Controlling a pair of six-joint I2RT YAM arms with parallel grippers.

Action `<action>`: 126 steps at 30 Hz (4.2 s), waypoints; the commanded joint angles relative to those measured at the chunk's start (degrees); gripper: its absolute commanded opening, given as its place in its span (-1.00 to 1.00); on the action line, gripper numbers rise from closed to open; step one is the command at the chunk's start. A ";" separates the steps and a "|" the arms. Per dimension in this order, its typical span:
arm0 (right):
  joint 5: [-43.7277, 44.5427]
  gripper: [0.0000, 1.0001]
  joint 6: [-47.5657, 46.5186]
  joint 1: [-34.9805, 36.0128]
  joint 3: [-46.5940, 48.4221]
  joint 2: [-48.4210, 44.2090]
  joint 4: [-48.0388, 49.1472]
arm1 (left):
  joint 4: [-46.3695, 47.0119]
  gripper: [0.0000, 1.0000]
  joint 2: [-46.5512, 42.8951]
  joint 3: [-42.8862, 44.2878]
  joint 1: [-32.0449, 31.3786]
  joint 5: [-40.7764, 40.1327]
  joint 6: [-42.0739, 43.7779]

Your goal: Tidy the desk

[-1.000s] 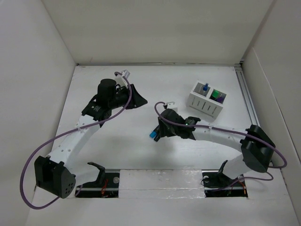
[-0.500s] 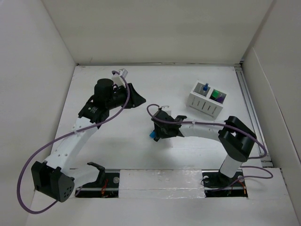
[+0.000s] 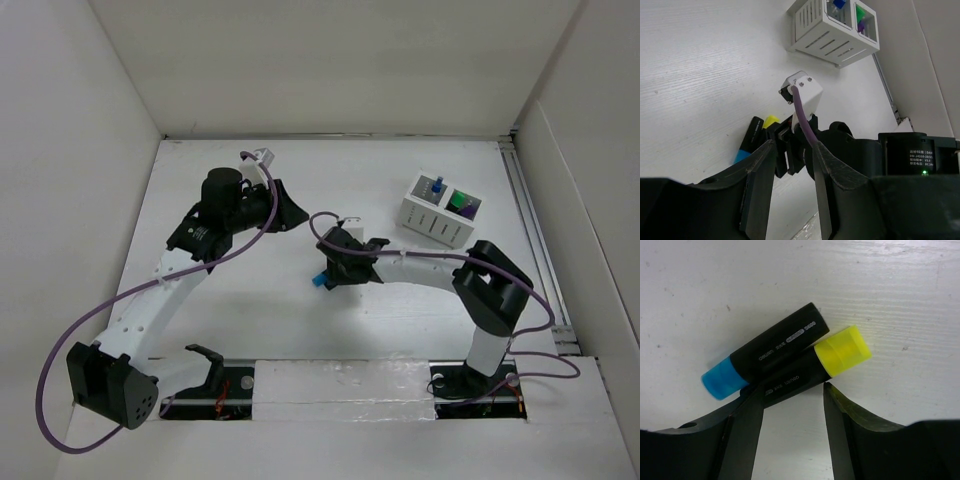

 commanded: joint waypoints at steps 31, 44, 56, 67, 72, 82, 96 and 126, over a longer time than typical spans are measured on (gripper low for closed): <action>-0.59 0.33 -3.01 -11.11 -1.89 -1.38 1.56 | 0.12 -0.37 -0.31 2.66 0.06 -0.26 0.64; 2.32 -0.14 -2.75 -11.64 -5.21 -2.69 -2.49 | 0.47 -0.36 -0.31 2.13 0.06 -0.97 0.73; -0.14 -0.78 -4.76 -12.86 -5.75 -5.32 -0.30 | 1.35 -0.37 1.63 3.63 0.06 -0.26 0.21; -4.10 -0.84 -13.11 -31.81 1.89 -21.15 0.41 | 1.62 -0.37 2.33 4.33 0.06 -0.53 -0.23; -6.56 -0.85 -16.10 -44.75 7.42 -20.63 -0.03 | 2.32 -0.37 3.73 5.03 0.06 -0.09 -0.41; 0.90 -0.78 -19.00 -58.21 13.57 -13.17 2.96 | 2.93 -0.37 6.20 8.72 0.06 -1.23 -0.15; 7.49 -0.76 -22.43 -56.03 17.82 -5.07 4.10 | 1.71 -0.36 8.13 11.89 0.59 -2.81 0.73; 8.83 -0.45 -21.55 -48.21 5.59 -19.39 2.87 | -2.07 -0.36 3.65 10.04 1.12 -2.99 2.32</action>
